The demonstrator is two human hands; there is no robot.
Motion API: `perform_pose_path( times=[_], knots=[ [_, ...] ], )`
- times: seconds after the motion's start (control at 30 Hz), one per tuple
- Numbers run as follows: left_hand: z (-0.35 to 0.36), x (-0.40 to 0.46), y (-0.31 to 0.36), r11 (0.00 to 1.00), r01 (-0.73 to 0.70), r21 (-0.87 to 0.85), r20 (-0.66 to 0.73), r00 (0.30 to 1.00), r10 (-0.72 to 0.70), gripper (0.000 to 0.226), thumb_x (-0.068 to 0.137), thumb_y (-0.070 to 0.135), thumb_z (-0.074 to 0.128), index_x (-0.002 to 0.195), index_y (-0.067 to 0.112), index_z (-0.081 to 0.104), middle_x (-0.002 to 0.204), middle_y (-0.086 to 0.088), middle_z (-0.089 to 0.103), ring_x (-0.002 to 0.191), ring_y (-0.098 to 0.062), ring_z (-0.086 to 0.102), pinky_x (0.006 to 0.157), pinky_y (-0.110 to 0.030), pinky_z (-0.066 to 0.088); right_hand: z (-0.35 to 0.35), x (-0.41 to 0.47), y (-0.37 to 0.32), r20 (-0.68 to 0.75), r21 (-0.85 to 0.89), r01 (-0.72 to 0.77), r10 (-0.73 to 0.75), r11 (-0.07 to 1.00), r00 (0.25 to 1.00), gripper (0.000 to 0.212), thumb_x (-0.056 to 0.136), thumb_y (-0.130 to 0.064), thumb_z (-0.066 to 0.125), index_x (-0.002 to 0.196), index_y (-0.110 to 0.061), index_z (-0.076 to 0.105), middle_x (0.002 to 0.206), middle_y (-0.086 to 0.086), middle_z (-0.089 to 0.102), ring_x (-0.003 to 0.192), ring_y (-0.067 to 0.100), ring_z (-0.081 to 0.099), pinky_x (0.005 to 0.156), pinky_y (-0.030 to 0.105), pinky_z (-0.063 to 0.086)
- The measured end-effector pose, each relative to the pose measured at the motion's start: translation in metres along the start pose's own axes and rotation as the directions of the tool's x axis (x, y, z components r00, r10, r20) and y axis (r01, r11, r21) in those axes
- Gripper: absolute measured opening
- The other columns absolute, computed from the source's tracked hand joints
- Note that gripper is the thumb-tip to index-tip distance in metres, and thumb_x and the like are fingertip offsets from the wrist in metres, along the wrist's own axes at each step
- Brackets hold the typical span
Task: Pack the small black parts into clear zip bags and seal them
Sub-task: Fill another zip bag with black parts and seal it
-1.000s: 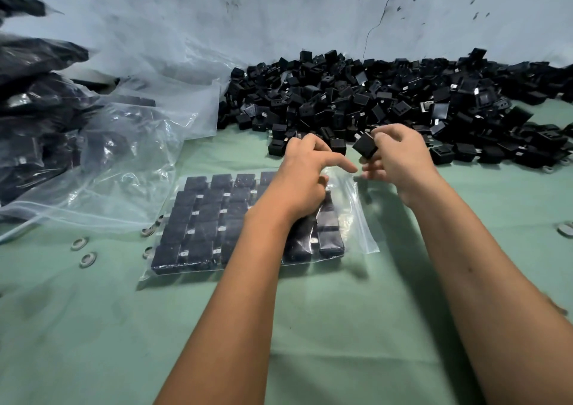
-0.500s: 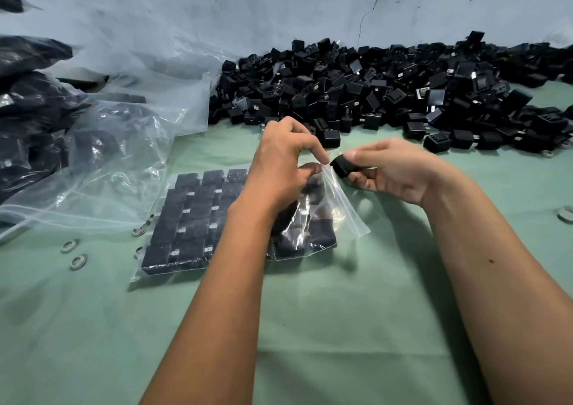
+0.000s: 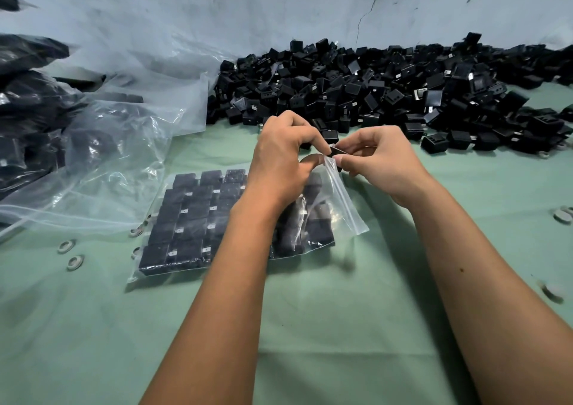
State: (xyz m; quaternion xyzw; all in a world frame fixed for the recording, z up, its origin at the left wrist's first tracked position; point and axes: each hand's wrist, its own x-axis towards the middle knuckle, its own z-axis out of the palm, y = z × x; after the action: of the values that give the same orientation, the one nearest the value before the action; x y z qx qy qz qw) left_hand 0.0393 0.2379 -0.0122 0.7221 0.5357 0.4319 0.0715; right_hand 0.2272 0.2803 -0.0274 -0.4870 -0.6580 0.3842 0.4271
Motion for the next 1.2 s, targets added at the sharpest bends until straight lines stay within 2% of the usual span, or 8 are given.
perform_pose_path(
  times=[0.17,0.27,0.43,0.6,0.73,1.03,1.13,1.2],
  knots=[
    [0.004,-0.001,0.003,1.000,-0.011,0.017,-0.043,0.999,0.012,0.019,0.078,0.008,0.086,0.085,0.024,0.080,0.096,0.005,0.059,0.100,-0.018,0.056,0.086,-0.040,0.052,0.003,-0.002,0.002,0.005,-0.063,0.014,-0.014,0.998,1.000,0.019,0.079,-0.013,0.089,0.095,-0.009,0.078,0.085,0.014,0.076,0.072,0.028,0.071,0.077,0.045,0.064],
    [0.005,-0.001,0.004,1.000,-0.003,0.027,-0.103,0.995,0.006,0.020,0.077,0.004,0.085,0.085,0.022,0.080,0.093,0.005,0.060,0.096,-0.018,0.058,0.081,-0.039,0.053,0.004,-0.003,0.004,0.031,-0.014,-0.041,0.041,0.999,0.999,0.016,0.081,-0.007,0.086,0.093,-0.005,0.076,0.080,0.016,0.076,0.066,0.026,0.070,0.072,0.054,0.064],
    [0.005,0.000,0.003,0.999,-0.035,0.005,-0.078,0.996,0.035,0.017,0.077,0.007,0.086,0.084,0.021,0.080,0.093,0.004,0.061,0.095,-0.019,0.059,0.080,-0.041,0.053,0.010,-0.003,0.007,-0.028,-0.063,-0.034,0.033,0.997,0.999,0.008,0.084,-0.015,0.085,0.089,-0.015,0.079,0.067,0.008,0.075,0.059,0.020,0.070,0.062,0.038,0.061],
    [0.010,0.000,0.006,0.998,-0.059,0.010,-0.078,0.995,0.060,0.019,0.074,0.007,0.086,0.083,0.022,0.080,0.091,0.006,0.059,0.092,-0.017,0.057,0.076,-0.032,0.047,0.023,0.000,0.007,-0.106,-0.225,0.056,-0.082,0.973,0.991,0.011,0.085,-0.018,0.083,0.078,-0.023,0.076,0.064,-0.003,0.069,0.054,0.004,0.060,0.054,0.015,0.045],
    [0.013,-0.002,0.006,0.999,-0.032,0.020,-0.028,0.999,0.032,0.020,0.076,0.008,0.088,0.088,0.022,0.079,0.093,0.007,0.059,0.094,-0.016,0.058,0.081,-0.033,0.049,0.029,-0.003,0.006,-0.211,-0.346,0.038,-0.117,0.937,0.970,0.008,0.082,-0.024,0.081,0.079,-0.020,0.076,0.061,-0.003,0.062,0.055,0.010,0.051,0.056,0.024,0.041],
    [-0.009,-0.003,-0.021,0.936,0.322,0.143,-0.044,0.947,-0.319,0.007,0.086,0.028,0.080,0.083,0.032,0.075,0.105,0.005,0.066,0.112,-0.021,0.059,0.100,-0.044,0.050,0.019,-0.007,0.004,0.080,-0.240,0.065,-0.046,0.969,0.996,0.014,0.085,-0.039,0.080,0.084,-0.025,0.080,0.074,-0.007,0.067,0.053,0.000,0.049,0.057,0.019,0.045],
    [-0.013,-0.003,-0.023,0.917,0.370,0.151,-0.015,0.928,-0.372,0.013,0.086,0.030,0.080,0.078,0.035,0.071,0.108,0.005,0.068,0.117,-0.022,0.058,0.099,-0.045,0.050,0.017,-0.006,0.003,0.141,-0.250,0.093,-0.059,0.964,0.988,0.006,0.090,-0.030,0.077,0.085,-0.029,0.080,0.079,0.007,0.068,0.059,0.010,0.051,0.065,0.028,0.050],
    [-0.013,-0.004,-0.023,0.914,0.377,0.148,-0.002,0.924,-0.381,0.014,0.086,0.030,0.079,0.076,0.035,0.070,0.106,0.006,0.068,0.118,-0.022,0.058,0.098,-0.044,0.051,0.019,-0.006,0.002,0.143,-0.289,0.103,-0.063,0.952,0.988,0.008,0.092,-0.024,0.074,0.090,-0.029,0.081,0.085,0.005,0.073,0.065,0.016,0.060,0.071,0.033,0.056]
  ],
)
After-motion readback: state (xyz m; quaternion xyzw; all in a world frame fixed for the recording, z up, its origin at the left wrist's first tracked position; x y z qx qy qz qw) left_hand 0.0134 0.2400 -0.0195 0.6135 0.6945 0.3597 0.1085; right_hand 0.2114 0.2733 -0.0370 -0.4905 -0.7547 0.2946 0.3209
